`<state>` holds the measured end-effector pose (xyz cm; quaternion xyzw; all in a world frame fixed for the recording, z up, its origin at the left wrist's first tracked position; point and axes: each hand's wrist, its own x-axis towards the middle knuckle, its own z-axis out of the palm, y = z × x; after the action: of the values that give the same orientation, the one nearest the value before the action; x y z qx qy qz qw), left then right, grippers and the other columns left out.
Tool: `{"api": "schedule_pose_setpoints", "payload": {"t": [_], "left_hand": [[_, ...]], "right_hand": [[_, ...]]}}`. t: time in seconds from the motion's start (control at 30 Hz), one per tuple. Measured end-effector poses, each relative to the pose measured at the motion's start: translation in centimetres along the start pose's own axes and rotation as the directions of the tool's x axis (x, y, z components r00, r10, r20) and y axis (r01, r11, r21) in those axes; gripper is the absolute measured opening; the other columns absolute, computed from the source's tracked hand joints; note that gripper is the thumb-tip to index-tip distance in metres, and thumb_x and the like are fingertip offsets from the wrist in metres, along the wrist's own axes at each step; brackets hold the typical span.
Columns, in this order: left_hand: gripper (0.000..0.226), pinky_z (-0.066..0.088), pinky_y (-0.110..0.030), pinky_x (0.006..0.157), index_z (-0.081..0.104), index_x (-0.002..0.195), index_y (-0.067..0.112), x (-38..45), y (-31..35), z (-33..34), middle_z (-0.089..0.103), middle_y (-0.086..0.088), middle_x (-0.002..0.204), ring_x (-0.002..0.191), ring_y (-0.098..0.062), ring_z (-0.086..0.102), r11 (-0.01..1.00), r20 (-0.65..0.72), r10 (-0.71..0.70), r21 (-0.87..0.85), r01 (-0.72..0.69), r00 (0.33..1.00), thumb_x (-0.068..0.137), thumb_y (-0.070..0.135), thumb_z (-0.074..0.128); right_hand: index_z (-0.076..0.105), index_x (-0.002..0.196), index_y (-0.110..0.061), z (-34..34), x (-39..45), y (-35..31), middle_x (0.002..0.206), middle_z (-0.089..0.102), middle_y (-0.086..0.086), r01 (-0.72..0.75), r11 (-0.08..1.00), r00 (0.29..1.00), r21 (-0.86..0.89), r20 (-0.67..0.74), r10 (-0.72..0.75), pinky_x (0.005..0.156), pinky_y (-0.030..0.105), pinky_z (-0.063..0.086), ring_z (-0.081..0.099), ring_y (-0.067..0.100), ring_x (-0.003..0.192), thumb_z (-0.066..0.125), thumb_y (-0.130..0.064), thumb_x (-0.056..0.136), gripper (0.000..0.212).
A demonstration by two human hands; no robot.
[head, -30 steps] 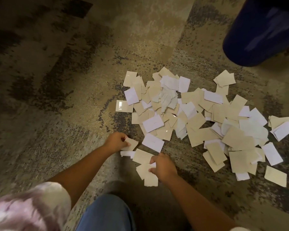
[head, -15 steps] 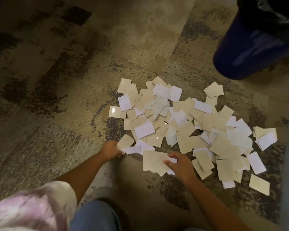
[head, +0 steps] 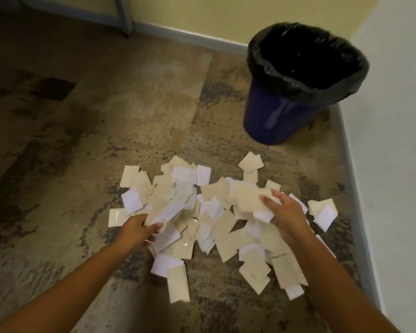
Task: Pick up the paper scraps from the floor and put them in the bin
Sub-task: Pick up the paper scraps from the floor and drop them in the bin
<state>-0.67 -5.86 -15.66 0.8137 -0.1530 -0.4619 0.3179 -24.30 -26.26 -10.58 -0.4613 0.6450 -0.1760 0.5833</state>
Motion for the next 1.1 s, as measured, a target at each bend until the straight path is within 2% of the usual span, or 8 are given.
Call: {"api": "schedule_pose_setpoints", "payload": {"t": [0.13,0.27,0.33,0.43,0.63,0.77,0.97,1.1], "left_hand": [[0.019,0.052,-0.022,0.045,0.057,0.099,0.002,0.2,3.2,1.1,0.062,-0.009,0.074,0.059,-0.021,0.059,0.978,-0.028,-0.073,-0.197,0.067,0.997,0.088,0.017,0.062],[0.012,0.052,-0.019,0.041,0.055,0.082,0.007,-0.3,5.6,1.9,0.062,-0.010,0.073,0.058,-0.021,0.057,0.965,-0.017,-0.067,-0.255,0.061,0.998,0.089,0.015,0.062],[0.011,0.052,-0.019,0.040,0.056,0.081,0.008,-0.5,6.7,2.0,0.062,-0.011,0.075,0.059,-0.022,0.057,0.957,-0.018,-0.067,-0.283,0.060,0.998,0.089,0.014,0.061],[0.009,0.052,-0.019,0.041,0.057,0.091,0.006,-0.8,8.7,2.0,0.062,-0.010,0.079,0.059,-0.021,0.057,0.961,-0.029,-0.043,-0.276,0.034,0.999,0.090,0.014,0.060],[0.014,0.047,-0.018,0.039,0.054,0.105,0.005,-0.2,16.9,4.4,0.057,-0.008,0.070,0.055,-0.018,0.053,0.965,-0.003,0.143,-0.222,-0.140,0.990,0.092,0.009,0.056],[0.029,0.053,-0.019,0.043,0.051,0.120,-0.001,0.1,24.6,6.9,0.057,-0.008,0.073,0.056,-0.015,0.054,0.929,0.070,0.259,-0.293,-0.228,0.963,0.092,0.005,0.054],[0.037,0.055,-0.019,0.051,0.045,0.127,-0.008,1.1,35.9,11.0,0.066,-0.015,0.091,0.052,-0.009,0.064,0.845,0.119,0.380,-0.448,-0.291,0.917,0.093,0.006,0.053],[0.064,0.052,-0.033,0.089,0.030,0.142,0.001,1.9,40.5,12.4,0.041,-0.018,0.144,0.117,-0.028,0.058,0.801,0.204,0.392,-0.555,-0.224,0.897,0.092,0.033,0.053]], "right_hand": [[0.052,0.129,-0.009,-1.7,2.1,-9.4,0.125,0.059,0.011,0.041,0.939,0.999,0.342,0.012,-0.048,0.077,0.034,0.057,0.062,0.023,0.102,0.060,-0.012,0.088,0.042],[0.056,0.089,-0.008,-2.7,5.2,-19.1,0.121,0.057,0.014,0.255,0.798,0.965,0.546,-0.089,-0.247,0.046,0.021,0.053,0.066,0.008,0.063,0.053,-0.005,0.092,0.005],[0.054,0.088,-0.007,-3.1,6.2,-22.8,0.113,0.058,0.013,0.316,0.734,0.947,0.601,-0.146,-0.288,0.054,0.025,0.057,0.065,0.011,0.066,0.055,-0.011,0.092,0.007],[0.045,0.126,0.002,-3.4,6.9,-24.5,0.124,0.057,0.020,0.305,0.760,0.951,0.574,-0.139,-0.276,0.079,0.033,0.058,0.065,0.027,0.098,0.054,-0.028,0.093,0.046],[0.019,0.145,-0.016,-3.2,4.4,-14.3,0.109,0.060,0.006,0.296,0.915,0.954,0.275,-0.130,-0.269,0.068,0.026,0.058,0.066,0.014,0.078,0.051,-0.020,0.095,0.059],[0.038,0.133,-0.006,-3.4,1.3,-1.4,0.116,0.058,0.017,-0.084,0.944,0.996,0.319,0.018,0.082,0.065,0.031,0.053,0.063,0.024,0.084,0.044,-0.005,0.096,0.037],[0.043,0.115,-0.004,-4.5,-3.3,8.3,0.084,0.054,0.015,-0.436,0.821,0.900,0.369,0.166,0.404,0.053,0.033,0.048,0.054,0.030,0.069,0.051,-0.003,0.093,0.023],[0.040,0.115,0.012,-5.0,-5.7,9.3,0.085,0.044,0.024,-0.242,0.899,0.969,0.364,0.038,0.246,0.030,0.028,0.030,0.038,0.035,0.081,0.030,0.017,0.093,0.025]]}}
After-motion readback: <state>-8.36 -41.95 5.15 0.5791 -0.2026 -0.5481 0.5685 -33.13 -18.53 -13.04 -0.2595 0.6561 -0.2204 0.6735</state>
